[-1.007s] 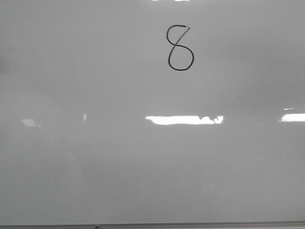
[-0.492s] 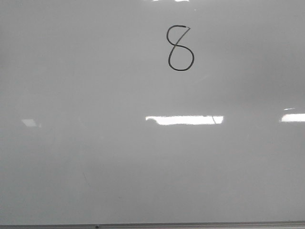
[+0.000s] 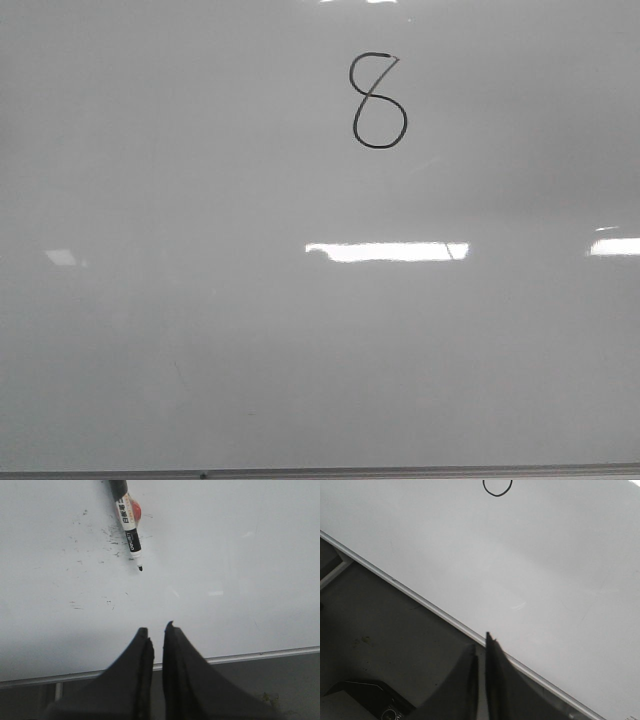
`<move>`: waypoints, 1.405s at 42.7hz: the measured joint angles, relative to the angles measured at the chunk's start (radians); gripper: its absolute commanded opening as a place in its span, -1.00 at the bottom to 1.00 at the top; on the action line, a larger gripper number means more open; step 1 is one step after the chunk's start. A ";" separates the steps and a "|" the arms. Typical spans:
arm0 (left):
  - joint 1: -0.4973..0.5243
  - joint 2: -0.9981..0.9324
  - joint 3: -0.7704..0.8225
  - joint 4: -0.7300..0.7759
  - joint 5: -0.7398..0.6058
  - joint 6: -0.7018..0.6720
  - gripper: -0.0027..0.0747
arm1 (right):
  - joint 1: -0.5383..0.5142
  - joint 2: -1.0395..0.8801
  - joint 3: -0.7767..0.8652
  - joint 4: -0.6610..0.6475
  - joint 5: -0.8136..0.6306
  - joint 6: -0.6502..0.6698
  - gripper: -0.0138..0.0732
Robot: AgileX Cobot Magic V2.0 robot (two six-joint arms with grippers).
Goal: Write number 8 on whiteboard
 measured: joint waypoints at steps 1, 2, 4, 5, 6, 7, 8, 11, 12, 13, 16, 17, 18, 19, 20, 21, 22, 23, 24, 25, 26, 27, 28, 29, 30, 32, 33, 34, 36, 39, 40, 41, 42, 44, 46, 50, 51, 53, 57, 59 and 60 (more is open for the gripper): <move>0.000 0.000 0.000 0.000 0.000 0.000 -0.99 | 0.000 0.000 0.000 0.000 0.000 0.000 -0.84; 0.000 0.000 0.000 -0.002 0.000 0.000 -0.98 | 0.000 0.000 0.000 0.000 0.000 0.000 -0.84; 0.000 0.000 0.000 -0.007 0.000 0.000 -0.99 | 0.000 0.000 0.000 0.000 0.000 0.002 -0.84; 0.000 0.000 0.000 -0.012 -0.002 0.000 -0.98 | 0.000 0.000 0.000 0.000 0.000 0.002 -0.84; 0.000 0.000 0.000 -0.015 -0.004 0.000 -0.98 | 0.000 0.000 0.000 0.000 0.000 0.002 -0.84; 0.000 0.000 0.000 -0.022 -0.006 0.000 -0.98 | 0.000 0.000 0.000 0.000 0.000 0.002 -0.84; 0.000 0.000 0.000 -0.027 -0.006 0.000 -0.99 | 0.000 0.000 0.000 0.000 0.000 0.002 -0.84; 0.000 0.000 0.000 -0.036 -0.010 0.000 -0.99 | 0.000 0.000 0.000 0.000 0.000 0.002 -0.84; 0.000 0.000 0.000 -0.037 -0.012 0.000 -0.99 | 0.000 0.000 0.000 0.000 0.000 0.002 -0.84; 0.000 0.000 0.000 -0.037 -0.012 0.000 -0.99 | 0.000 0.000 0.000 0.000 0.000 0.002 -0.84; 0.000 0.000 0.000 -0.039 -0.014 0.000 -0.99 | 0.000 0.000 0.000 0.000 0.000 0.002 -0.84; 0.000 0.000 0.000 -0.039 -0.014 0.000 -0.99 | 0.000 0.000 0.000 0.000 0.000 0.002 -0.84; 0.000 0.000 0.000 -0.039 -0.014 0.000 -0.99 | 0.000 0.000 0.000 0.000 0.000 0.002 -0.84; 0.000 0.000 0.000 -0.039 -0.014 0.000 -0.99 | 0.000 0.000 0.000 0.000 0.000 0.002 -0.84; 0.000 0.000 0.000 -0.039 -0.014 0.000 -0.99 | 0.000 0.000 0.000 0.000 0.000 0.002 -0.84; 0.000 0.000 0.000 -0.039 -0.014 0.000 -0.99 | 0.000 0.000 0.000 0.000 0.000 0.002 -0.84; 0.000 0.000 0.000 -0.039 -0.014 0.000 -0.99 | 0.000 0.000 0.000 0.000 0.000 0.002 -0.84; 0.000 0.000 0.000 -0.039 -0.014 0.000 -0.99 | 0.000 0.000 0.000 0.000 0.000 0.002 -0.84; 0.000 0.000 0.000 -0.039 -0.014 0.000 -0.98 | 0.000 0.000 0.000 0.000 0.000 0.002 -0.84; 0.000 0.000 0.000 -0.039 -0.014 0.000 -0.99 | 0.000 0.000 0.000 0.000 0.000 0.002 -0.84; 0.000 0.000 0.000 -0.039 -0.014 0.000 -0.99 | 0.000 0.000 0.000 0.000 0.000 0.002 -0.84; 0.000 0.000 0.000 -0.039 -0.014 0.000 -0.99 | 0.000 0.000 0.000 0.000 0.000 0.002 -0.84; 0.000 0.000 0.000 -0.039 -0.014 0.000 -0.99 | 0.000 0.000 0.000 0.000 0.000 0.002 -0.84; 0.000 0.000 0.000 -0.040 -0.014 0.000 -0.99 | 0.000 0.000 0.000 0.000 0.000 0.002 -0.84; 0.000 0.000 0.000 -0.040 -0.014 0.000 -0.99 | 0.000 0.000 0.000 0.000 0.000 0.002 -0.84; 0.000 -0.008 0.000 -0.040 -0.014 0.000 -0.99 | 0.000 0.000 0.000 0.000 0.000 0.002 -0.84; 0.000 -0.011 0.000 -0.040 -0.016 0.000 -0.98 | 0.000 0.000 0.000 0.000 0.000 0.002 -0.84; 0.000 -0.020 0.002 -0.034 -0.022 0.000 -0.99 | 0.000 0.000 0.000 0.000 0.000 0.002 -0.84; 0.000 -0.045 0.014 -0.009 -0.049 0.000 -0.98 | 0.000 0.000 0.000 0.000 0.000 0.002 -0.84; 0.000 -0.098 0.051 0.022 -0.110 0.000 -0.98 | 0.000 0.000 0.000 0.000 0.000 0.002 -0.84; 0.000 -0.117 0.073 0.032 -0.139 0.000 -0.98 | 0.000 0.000 0.000 0.000 0.000 0.002 -0.84; 0.000 -0.146 0.092 0.043 -0.162 0.000 -0.99 | 0.000 0.000 0.000 0.000 0.000 0.002 -0.84; 0.000 -0.167 0.113 0.051 -0.185 0.000 -0.99 | 0.000 0.000 0.000 0.000 0.000 0.002 -0.84; 0.000 -0.217 0.168 0.063 -0.244 0.000 -0.99 | 0.000 0.000 0.000 0.000 0.000 0.002 -0.84; 0.000 -0.267 0.240 0.074 -0.300 0.000 -0.98 | 0.000 0.000 0.000 0.000 0.000 0.002 -0.84; 0.000 -0.363 0.358 0.074 -0.392 0.002 -0.99 | 0.000 0.000 0.000 0.000 0.000 0.002 -0.84; 0.000 -0.393 0.397 0.074 -0.417 0.002 -0.99 | 0.000 0.000 0.000 0.000 0.000 0.002 -0.84; 0.000 -0.439 0.457 0.079 -0.452 0.002 -0.99 | 0.000 0.000 0.000 0.000 0.000 0.002 -0.84; 0.000 -0.565 0.631 0.081 -0.569 0.002 -0.99 | 0.000 0.000 0.000 0.000 0.000 0.002 -0.84; 0.000 -0.613 0.686 0.081 -0.621 0.002 -0.99 | 0.000 0.000 0.000 0.000 0.000 0.002 -0.84; 0.000 -0.633 0.712 0.081 -0.641 0.002 -0.99 | 0.000 0.000 0.000 0.000 0.000 0.002 -0.84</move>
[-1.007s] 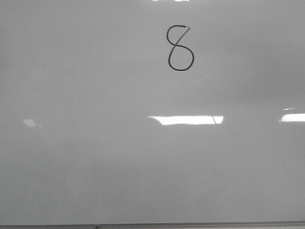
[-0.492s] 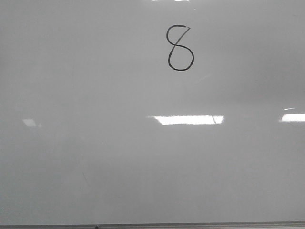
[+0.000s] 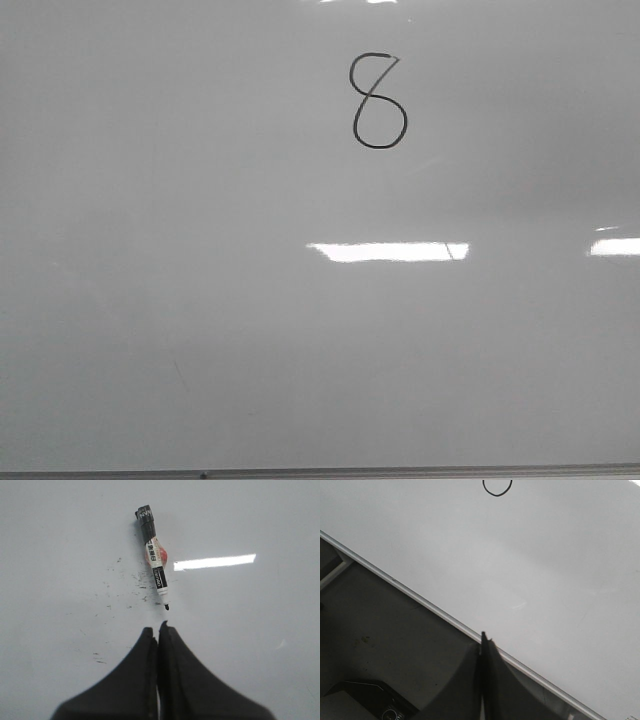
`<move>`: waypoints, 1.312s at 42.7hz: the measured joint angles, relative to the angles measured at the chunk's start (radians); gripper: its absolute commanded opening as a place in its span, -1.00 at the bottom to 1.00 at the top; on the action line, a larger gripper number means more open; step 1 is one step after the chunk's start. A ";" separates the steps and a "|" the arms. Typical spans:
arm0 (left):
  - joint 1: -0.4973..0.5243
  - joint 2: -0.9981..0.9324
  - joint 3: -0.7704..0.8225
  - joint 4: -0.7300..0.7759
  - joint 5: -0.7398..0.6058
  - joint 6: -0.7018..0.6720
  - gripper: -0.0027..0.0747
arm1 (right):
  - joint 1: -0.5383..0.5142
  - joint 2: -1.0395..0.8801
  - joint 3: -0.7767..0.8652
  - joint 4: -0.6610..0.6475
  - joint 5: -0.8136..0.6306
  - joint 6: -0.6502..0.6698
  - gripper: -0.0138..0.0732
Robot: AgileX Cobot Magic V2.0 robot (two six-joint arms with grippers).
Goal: Write number 8 on whiteboard
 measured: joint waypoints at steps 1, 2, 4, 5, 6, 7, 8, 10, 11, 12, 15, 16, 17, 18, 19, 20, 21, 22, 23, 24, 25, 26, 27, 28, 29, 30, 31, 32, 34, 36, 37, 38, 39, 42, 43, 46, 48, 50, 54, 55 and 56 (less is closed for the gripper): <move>0.000 -0.019 0.026 0.000 -0.021 0.000 -0.99 | 0.000 0.000 0.000 0.000 0.000 0.000 -0.84; 0.000 -0.043 0.058 0.000 -0.048 0.000 -0.99 | 0.000 0.000 0.000 0.000 0.000 0.000 -0.84; 0.005 -0.075 0.103 0.000 -0.085 0.000 -0.99 | 0.000 0.000 0.000 0.000 0.000 0.000 -0.84; 0.009 -0.093 0.130 0.000 -0.110 0.000 -0.99 | 0.000 0.000 0.000 0.000 0.000 0.000 -0.84; 0.016 -0.106 0.155 -0.007 -0.127 0.000 -0.99 | 0.000 0.000 0.000 0.000 0.000 0.000 -0.84; 0.019 -0.116 0.167 -0.007 -0.143 0.000 -0.99 | 0.000 0.000 0.000 0.000 0.000 0.000 -0.84; 0.025 -0.125 0.189 -0.007 -0.165 0.000 -0.99 | 0.000 0.000 0.000 0.000 0.000 0.000 -0.84; 0.032 -0.132 0.219 -0.017 -0.196 0.000 -0.99 | 0.000 0.000 0.000 0.000 0.000 0.000 -0.84; 0.035 -0.131 0.237 -0.021 -0.218 0.000 -0.99 | 0.000 0.000 0.000 0.000 0.000 0.000 -0.84; 0.038 -0.131 0.242 -0.027 -0.224 0.000 -0.99 | 0.000 0.000 0.000 0.000 0.000 0.000 -0.84; 0.040 -0.131 0.242 -0.034 -0.256 0.000 -0.99 | 0.000 0.000 0.000 0.000 0.000 0.000 -0.84; 0.040 -0.131 0.242 -0.037 -0.268 0.000 -0.99 | 0.000 0.000 0.000 0.000 0.000 0.000 -0.84; 0.040 -0.131 0.242 -0.039 -0.277 0.000 -0.99 | 0.000 0.000 0.000 0.000 0.000 0.000 -0.84; 0.040 -0.131 0.242 -0.041 -0.282 0.000 -0.99 | 0.000 0.000 0.000 0.000 0.000 0.000 -0.84; 0.040 -0.131 0.242 -0.041 -0.290 0.000 -0.99 | 0.000 0.000 0.000 0.000 0.000 0.000 -0.84; 0.040 -0.131 0.242 -0.041 -0.298 0.000 -0.99 | 0.000 0.000 0.000 0.000 0.000 0.000 -0.84; 0.040 -0.131 0.242 -0.041 -0.304 0.000 -0.99 | 0.000 0.000 0.000 0.000 0.000 0.000 -0.84; 0.040 -0.131 0.242 -0.041 -0.311 0.000 -0.99 | 0.000 0.000 0.000 0.000 0.000 0.000 -0.84; 0.040 -0.131 0.242 -0.043 -0.319 0.000 -0.99 | 0.000 0.000 0.000 0.000 0.000 0.000 -0.84; 0.040 -0.131 0.242 -0.043 -0.324 0.000 -0.99 | 0.000 0.000 0.000 0.000 0.000 0.000 -0.84; 0.040 -0.131 0.242 -0.043 -0.326 0.000 -0.99 | 0.000 0.000 0.000 0.000 0.000 0.000 -0.84; 0.040 -0.131 0.242 -0.043 -0.329 0.000 -0.99 | 0.000 0.000 0.000 0.000 0.000 0.000 -0.84; 0.040 -0.131 0.242 -0.043 -0.329 0.000 -0.99 | 0.000 0.000 0.000 0.000 0.000 0.000 -0.84; 0.040 -0.131 0.242 -0.043 -0.329 0.000 -0.99 | 0.000 0.000 0.000 0.000 0.000 0.000 -0.84; 0.040 -0.131 0.242 -0.043 -0.329 0.000 -0.99 | 0.000 0.000 0.000 0.000 0.000 0.000 -0.84; 0.040 -0.131 0.242 -0.043 -0.329 0.000 -0.99 | 0.000 0.000 0.000 0.000 0.000 0.000 -0.84; 0.040 -0.131 0.242 -0.043 -0.331 0.000 -0.99 | 0.000 0.000 0.000 0.000 0.000 0.000 -0.84; 0.040 -0.131 0.242 -0.043 -0.331 0.000 -0.99 | 0.000 0.000 0.000 0.000 0.000 0.000 -0.84; 0.040 -0.131 0.242 -0.043 -0.331 0.000 -0.99 | 0.000 0.000 0.000 0.000 0.000 0.000 -0.84; 0.040 -0.131 0.242 -0.043 -0.331 0.000 -0.99 | 0.000 0.000 0.000 0.000 0.000 0.000 -0.84; 0.040 -0.131 0.242 -0.043 -0.331 0.000 -0.99 | 0.000 0.000 0.000 0.000 0.000 0.000 -0.84; 0.040 -0.131 0.242 -0.043 -0.331 0.000 -0.99 | 0.000 0.000 0.000 0.000 0.000 0.000 -0.84; 0.040 -0.131 0.242 -0.043 -0.331 0.000 -0.99 | 0.000 0.000 0.000 0.000 0.000 0.000 -0.84; 0.040 -0.131 0.242 -0.045 -0.331 0.000 -0.99 | 0.000 0.000 0.000 0.000 0.000 0.000 -0.84; 0.040 -0.131 0.242 -0.045 -0.331 0.000 -0.99 | 0.000 0.000 0.000 0.000 0.000 0.000 -0.84; 0.040 -0.131 0.242 -0.045 -0.331 0.000 -0.99 | 0.000 0.000 0.000 0.000 0.000 0.000 -0.84; 0.040 -0.131 0.242 -0.045 -0.331 0.000 -0.99 | 0.000 0.000 0.000 0.000 0.000 0.000 -0.84; 0.040 -0.131 0.242 -0.045 -0.331 0.000 -0.99 | 0.000 0.000 0.000 0.000 0.000 0.000 -0.84; 0.040 -0.131 0.242 -0.045 -0.331 0.000 -0.99 | 0.000 0.000 0.000 0.000 0.000 0.000 -0.84; 0.040 -0.131 0.242 -0.045 -0.331 0.000 -0.99 | 0.000 0.000 0.000 0.000 0.000 0.000 -0.84; 0.040 -0.131 0.242 -0.045 -0.331 0.000 -0.99 | 0.000 0.000 0.000 0.000 0.000 0.000 -0.84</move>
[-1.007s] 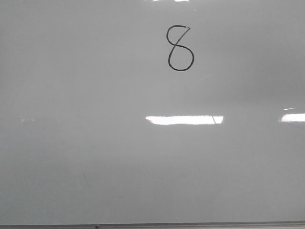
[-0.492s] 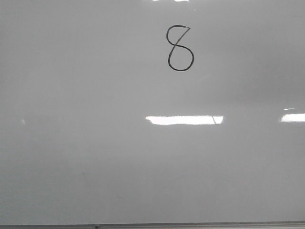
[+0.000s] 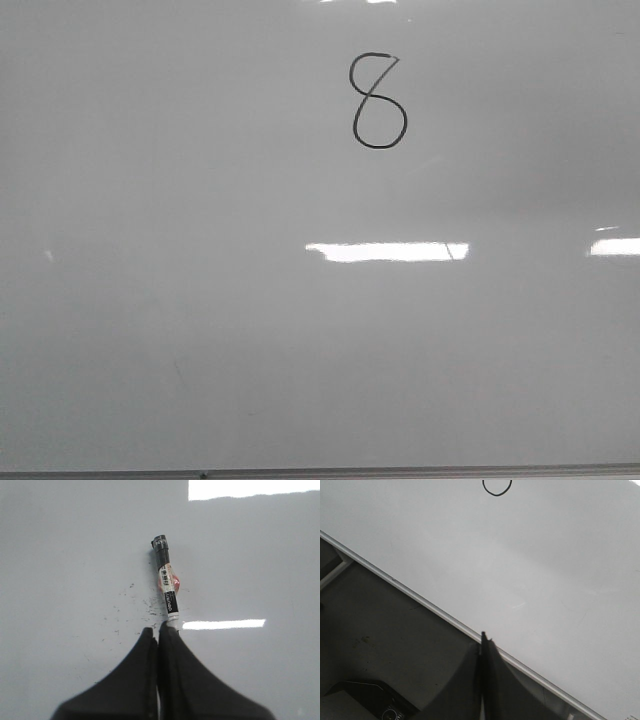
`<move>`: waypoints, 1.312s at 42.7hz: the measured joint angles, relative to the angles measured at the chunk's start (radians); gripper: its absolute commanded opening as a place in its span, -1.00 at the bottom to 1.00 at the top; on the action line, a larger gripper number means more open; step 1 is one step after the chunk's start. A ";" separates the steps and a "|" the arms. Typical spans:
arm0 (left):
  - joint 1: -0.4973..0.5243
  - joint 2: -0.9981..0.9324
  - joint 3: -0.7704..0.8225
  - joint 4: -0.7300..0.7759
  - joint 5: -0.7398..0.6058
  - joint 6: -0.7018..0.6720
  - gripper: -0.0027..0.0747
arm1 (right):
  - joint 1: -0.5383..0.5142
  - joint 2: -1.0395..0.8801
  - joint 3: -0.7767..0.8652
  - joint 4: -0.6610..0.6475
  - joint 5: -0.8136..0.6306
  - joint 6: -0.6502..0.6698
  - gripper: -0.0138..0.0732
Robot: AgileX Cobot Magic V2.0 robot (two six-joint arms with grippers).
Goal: Write number 8 on whiteboard
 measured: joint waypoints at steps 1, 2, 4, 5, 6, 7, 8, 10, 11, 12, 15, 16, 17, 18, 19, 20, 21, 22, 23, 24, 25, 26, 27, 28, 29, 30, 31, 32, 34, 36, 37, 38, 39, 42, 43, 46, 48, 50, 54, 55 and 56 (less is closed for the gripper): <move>0.000 0.000 0.000 0.000 0.000 0.000 -0.99 | 0.000 0.000 0.000 0.000 0.000 0.000 -0.84; 0.000 0.000 0.000 0.000 0.000 0.000 -0.99 | 0.000 0.000 0.000 0.000 0.000 0.000 -0.84; 0.000 0.000 0.000 0.000 0.000 0.000 -0.99 | 0.000 0.000 0.000 0.000 0.000 0.000 -0.84; 0.000 0.000 0.000 0.000 0.000 0.000 -0.99 | 0.000 0.000 0.000 0.000 0.000 0.000 -0.84; 0.000 0.000 0.000 0.000 0.000 0.000 -0.99 | 0.000 0.000 0.000 0.000 0.000 0.000 -0.84; 0.000 0.000 0.000 0.000 0.000 0.000 -0.99 | 0.000 0.000 0.000 0.000 0.000 0.000 -0.84; 0.000 0.000 0.000 0.000 0.000 0.000 -0.99 | -0.009 0.000 0.003 0.001 -0.003 0.000 -0.84; 0.000 0.000 0.000 0.000 0.000 0.000 -0.99 | -0.033 -0.004 0.018 0.002 -0.014 0.000 -0.84; 0.000 0.000 0.000 0.000 0.000 0.000 -0.99 | -0.059 -0.009 0.027 0.002 -0.018 0.000 -0.83; 0.000 0.000 0.000 0.000 0.000 0.000 -0.99 | -0.082 -0.012 0.039 0.002 -0.025 0.000 -0.83; 0.000 0.000 0.000 0.000 0.000 0.000 -0.99 | -0.179 -0.038 0.090 0.023 -0.071 -0.008 -0.83; 0.000 0.000 0.000 0.000 0.000 0.000 -0.99 | -0.213 -0.056 0.115 0.048 -0.105 -0.027 -0.83; 0.000 0.000 0.000 0.000 0.000 0.000 -0.99 | -0.247 -0.072 0.136 0.071 -0.125 -0.047 -0.83; 0.000 0.000 0.000 0.000 0.000 0.000 -0.99 | -0.293 -0.091 0.159 0.098 -0.166 -0.074 -0.83; 0.000 0.000 0.000 0.000 0.000 0.000 -0.99 | -0.328 -0.113 0.184 0.126 -0.199 -0.104 -0.83; 0.000 0.000 0.000 0.000 0.000 0.000 -0.99 | -0.362 -0.144 0.217 0.163 -0.233 -0.152 -0.83; 0.000 0.000 0.000 0.000 0.000 0.000 -0.99 | -0.407 -0.170 0.244 0.190 -0.280 -0.190 -0.83; 0.000 0.000 0.000 0.000 0.000 0.000 -0.99 | -0.441 -0.198 0.272 0.215 -0.315 -0.229 -0.83; 0.000 0.000 0.000 0.000 0.000 0.000 -0.99 | -0.474 -0.235 0.310 0.242 -0.351 -0.279 -0.84; 0.000 0.000 0.000 0.000 0.000 0.000 -0.99 | -0.516 -0.264 0.340 0.260 -0.400 -0.312 -0.84; 0.000 0.000 0.000 0.000 0.000 0.000 -0.99 | -0.548 -0.293 0.370 0.272 -0.436 -0.340 -0.84; 0.000 0.000 0.000 0.000 0.000 0.000 -0.99 | -0.579 -0.331 0.410 0.282 -0.473 -0.367 -0.84; 0.000 0.000 0.000 0.000 0.000 0.000 -0.99 | -0.608 -0.359 0.431 0.288 -0.508 -0.383 -0.84; 0.000 0.000 0.000 0.000 0.000 0.000 -0.99 | -0.646 -0.385 0.472 0.291 -0.553 -0.394 -0.84; 0.000 0.000 0.000 0.000 0.000 0.000 -0.99 | -0.673 -0.419 0.512 0.300 -0.587 -0.405 -0.84; 0.000 0.000 0.000 0.000 0.000 0.000 -0.99 | -0.707 -0.442 0.543 0.300 -0.631 -0.412 -0.84; 0.000 0.000 0.000 0.000 0.000 0.000 -0.99 | -0.730 -0.465 0.572 0.300 -0.665 -0.418 -0.84; 0.000 0.000 0.000 0.000 0.000 0.000 -0.99 | -0.752 -0.486 0.601 0.300 -0.697 -0.422 -0.84; 0.000 0.000 0.000 0.000 0.000 0.000 -0.99 | -0.791 -0.532 0.656 0.300 -0.758 -0.427 -0.84; 0.000 0.000 0.000 0.000 0.000 0.000 -0.99 | -0.823 -0.566 0.718 0.306 -0.824 -0.426 -0.84; 0.000 0.000 0.000 0.000 0.000 0.000 -0.99 | -0.837 -0.580 0.742 0.311 -0.842 -0.426 -0.84; 0.000 0.000 0.000 0.000 0.000 0.000 -0.99 | -0.848 -0.590 0.758 0.314 -0.868 -0.426 -0.84; 0.000 0.000 0.000 0.000 0.000 0.000 -0.99 | -0.861 -0.595 0.789 0.316 -0.900 -0.426 -0.84; 0.000 0.000 0.000 0.000 0.000 0.000 -0.99 | -0.877 -0.602 0.851 0.320 -0.963 -0.426 -0.84; 0.000 0.000 0.000 0.000 0.000 0.000 -0.99 | -0.879 -0.604 0.870 0.322 -0.979 -0.426 -0.84; 0.000 0.000 0.000 0.000 0.000 0.000 -0.99 | -0.879 -0.604 0.907 0.334 -1.008 -0.426 -0.84; 0.000 0.000 0.000 0.000 0.000 0.000 -0.99 | -0.879 -0.604 0.915 0.351 -1.013 -0.426 -0.84; 0.000 0.000 0.000 0.000 0.000 0.000 -0.99 | -0.875 -0.604 0.917 0.367 -1.015 -0.426 -0.84; 0.000 0.000 0.000 0.000 0.000 0.000 -0.99 | -0.872 -0.604 0.917 0.401 -1.025 -0.425 -0.84; 0.000 0.000 0.000 0.000 0.000 0.000 -0.99 | -0.872 -0.604 0.917 0.405 -1.025 -0.425 -0.84; 0.000 0.000 0.000 0.000 0.000 0.000 -0.99 | -0.872 -0.604 0.917 0.411 -1.025 -0.425 -0.84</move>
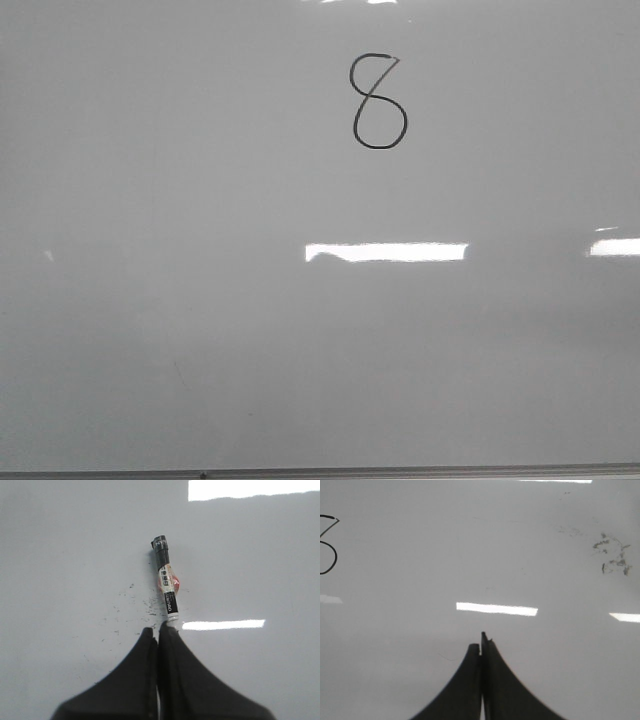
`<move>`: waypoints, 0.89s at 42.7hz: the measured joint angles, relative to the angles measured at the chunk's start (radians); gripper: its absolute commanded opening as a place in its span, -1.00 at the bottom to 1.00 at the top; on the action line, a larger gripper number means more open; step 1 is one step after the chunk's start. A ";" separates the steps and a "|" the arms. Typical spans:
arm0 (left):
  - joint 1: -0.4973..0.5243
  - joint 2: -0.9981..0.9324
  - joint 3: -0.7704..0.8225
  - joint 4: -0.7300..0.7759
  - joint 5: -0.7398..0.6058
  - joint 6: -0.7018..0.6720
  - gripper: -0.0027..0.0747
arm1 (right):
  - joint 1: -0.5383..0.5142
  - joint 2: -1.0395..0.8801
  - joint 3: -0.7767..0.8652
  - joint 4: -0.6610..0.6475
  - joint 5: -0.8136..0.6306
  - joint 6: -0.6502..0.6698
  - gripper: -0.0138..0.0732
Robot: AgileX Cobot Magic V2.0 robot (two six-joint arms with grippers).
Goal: Write number 8 on whiteboard
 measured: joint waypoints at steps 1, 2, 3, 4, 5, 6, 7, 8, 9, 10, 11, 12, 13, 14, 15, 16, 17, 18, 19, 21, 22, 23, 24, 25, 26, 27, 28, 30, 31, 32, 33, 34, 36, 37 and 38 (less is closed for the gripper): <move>0.000 0.000 0.000 0.000 0.000 0.000 -0.99 | 0.000 0.000 0.000 0.003 0.000 0.000 -0.84; 0.000 0.000 0.000 0.000 0.000 0.000 -0.99 | 0.000 0.000 0.000 0.005 0.000 0.000 -0.84; 0.000 0.000 0.000 0.000 0.000 0.000 -0.99 | 0.000 0.000 0.000 0.005 -0.002 0.000 -0.84; 0.000 0.000 0.000 0.000 0.000 0.000 -0.99 | 0.000 0.000 0.000 0.007 -0.002 0.000 -0.84; 0.000 0.000 0.000 0.000 0.000 0.000 -0.99 | 0.000 0.000 0.000 0.007 -0.004 0.000 -0.84; 0.000 0.000 0.000 0.000 0.000 0.000 -0.99 | 0.000 0.000 0.000 0.007 -0.004 0.000 -0.84; 0.000 0.000 0.000 0.000 0.000 0.000 -0.99 | 0.000 0.000 0.000 0.009 -0.006 0.000 -0.84; 0.000 0.000 0.000 0.000 0.000 0.000 -0.99 | 0.000 0.000 0.000 0.009 -0.009 0.000 -0.84; 0.000 0.000 0.000 0.000 0.000 0.000 -0.99 | 0.000 0.000 0.000 0.009 -0.012 0.000 -0.84; 0.000 0.000 0.000 0.000 0.000 0.000 -0.99 | 0.000 0.000 0.000 0.009 -0.014 0.000 -0.84; 0.000 0.000 0.000 0.000 0.000 0.000 -0.99 | 0.000 0.000 0.000 0.009 -0.016 0.000 -0.84; 0.000 0.000 0.000 0.000 0.000 0.000 -0.99 | 0.000 0.000 0.000 0.009 -0.018 0.000 -0.84; 0.000 0.000 0.000 0.000 0.000 0.000 -0.99 | 0.000 0.000 0.000 0.010 -0.018 0.000 -0.84; 0.000 0.000 0.000 0.000 0.000 0.000 -0.99 | 0.000 0.000 0.000 0.010 -0.020 0.000 -0.84; 0.000 0.000 0.000 0.000 0.000 0.000 -0.99 | 0.000 0.000 0.000 0.011 -0.020 0.000 -0.84; 0.000 0.000 0.000 0.000 0.000 0.000 -0.99 | 0.000 0.000 0.000 0.011 -0.022 0.000 -0.84; 0.000 0.000 0.000 0.000 0.000 0.000 -0.99 | 0.000 0.000 0.000 0.011 -0.022 0.000 -0.84; 0.000 0.000 0.000 0.000 0.000 0.000 -0.99 | 0.000 0.000 0.000 0.011 -0.022 0.004 -0.84; 0.000 0.000 0.000 0.000 0.000 0.000 -0.99 | 0.000 0.000 0.000 0.006 -0.024 0.009 -0.84; 0.000 0.000 0.000 0.000 0.000 0.000 -0.99 | 0.000 0.000 0.000 -0.011 -0.032 0.025 -0.84; 0.000 0.000 0.000 0.000 0.000 0.000 -0.99 | 0.000 0.000 0.000 -0.024 -0.039 0.042 -0.84; 0.000 0.000 0.000 0.000 0.000 0.000 -0.99 | 0.000 0.000 0.000 -0.032 -0.046 0.056 -0.84; 0.000 0.000 0.000 0.000 0.000 0.000 -0.99 | 0.000 0.000 0.000 -0.051 -0.055 0.069 -0.84; 0.000 0.000 0.000 0.000 0.000 0.000 -0.99 | 0.000 0.000 0.000 -0.063 -0.061 0.082 -0.84; 0.000 0.000 0.000 0.000 0.000 0.000 -0.99 | 0.000 0.000 0.000 -0.074 -0.065 0.096 -0.84; 0.000 0.000 0.000 0.000 0.000 0.000 -0.99 | 0.000 0.000 0.000 -0.082 -0.071 0.103 -0.84; 0.000 0.000 0.000 0.000 0.000 0.000 -0.99 | 0.000 0.000 0.000 -0.090 -0.073 0.111 -0.84; 0.000 0.000 0.000 0.000 0.000 0.000 -0.99 | 0.000 0.000 0.000 -0.101 -0.075 0.126 -0.84; 0.000 0.000 0.000 0.000 0.000 0.000 -0.99 | 0.000 0.000 0.000 -0.101 -0.075 0.126 -0.84; 0.000 0.000 0.000 0.000 0.000 0.000 -0.99 | 0.000 0.000 0.000 -0.103 -0.077 0.126 -0.84; 0.000 0.000 0.000 0.000 0.000 0.000 -0.99 | 0.000 0.000 0.000 -0.111 -0.077 0.132 -0.84; 0.000 0.000 0.000 0.000 0.000 0.000 -0.99 | 0.000 0.000 0.000 -0.111 -0.077 0.132 -0.84; 0.000 0.000 0.000 0.000 0.000 0.000 -0.99 | 0.000 0.000 0.000 -0.111 -0.079 0.134 -0.84; 0.000 0.000 0.000 0.000 0.000 0.000 -0.99 | 0.000 0.000 0.000 -0.111 -0.081 0.136 -0.84; 0.000 0.000 0.000 0.000 0.000 0.000 -0.99 | 0.000 0.000 0.000 -0.111 -0.081 0.136 -0.84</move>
